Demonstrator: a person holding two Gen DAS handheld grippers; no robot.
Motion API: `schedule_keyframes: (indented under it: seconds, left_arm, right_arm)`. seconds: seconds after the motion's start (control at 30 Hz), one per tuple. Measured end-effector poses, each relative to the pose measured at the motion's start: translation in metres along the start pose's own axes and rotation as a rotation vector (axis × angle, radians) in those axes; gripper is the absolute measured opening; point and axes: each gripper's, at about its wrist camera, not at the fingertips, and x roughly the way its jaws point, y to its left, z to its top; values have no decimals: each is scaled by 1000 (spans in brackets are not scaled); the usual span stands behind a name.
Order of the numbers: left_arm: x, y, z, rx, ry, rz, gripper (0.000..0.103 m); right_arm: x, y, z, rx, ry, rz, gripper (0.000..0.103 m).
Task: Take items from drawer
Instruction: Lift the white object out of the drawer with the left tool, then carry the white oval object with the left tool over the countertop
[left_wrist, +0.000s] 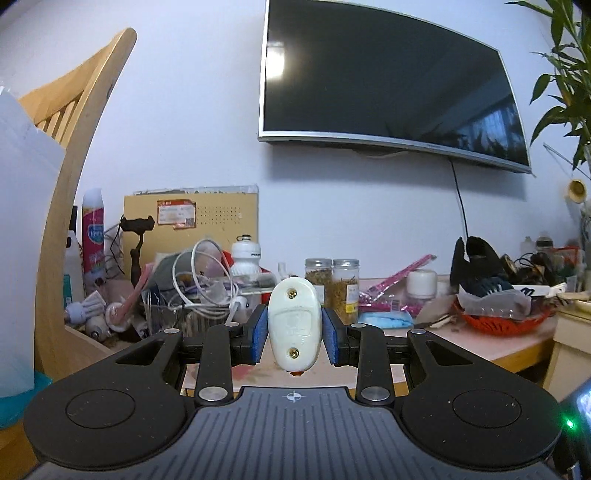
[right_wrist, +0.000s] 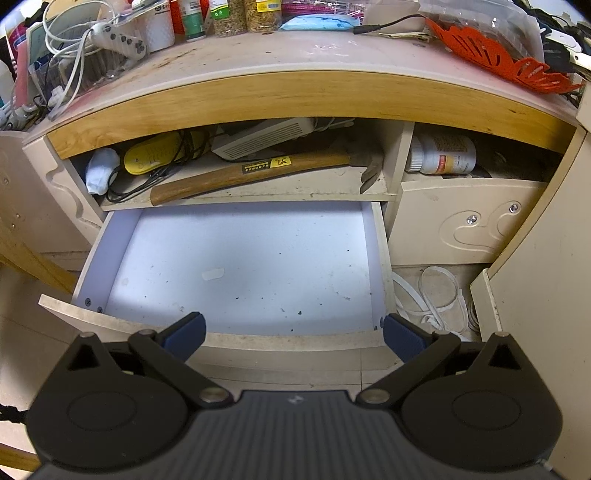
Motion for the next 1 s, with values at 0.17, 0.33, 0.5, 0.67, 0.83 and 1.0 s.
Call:
schedule_keyframes:
  seconds: [0.17, 0.33, 0.5, 0.67, 0.83, 1.0]
  left_arm:
    - [1, 0, 0, 7, 0, 17, 30]
    - [2, 1, 0, 12, 5, 36, 30]
    - [2, -1, -2, 35, 0, 48, 30]
    - [4, -1, -3, 44, 1, 46, 30]
    - [4, -1, -3, 47, -13, 37, 30]
    - [13, 0, -2, 34, -13, 37, 30]
  right_arm:
    - [0, 1, 0, -1, 1, -1, 103]
    - [0, 2, 0, 0, 0, 1, 103]
    - [0, 3, 0, 1, 0, 3, 103]
    - [-1, 4, -1, 2, 0, 6, 103]
    - [-1, 5, -1, 4, 0, 8, 103]
    - [-1, 6, -1, 5, 0, 11, 103]
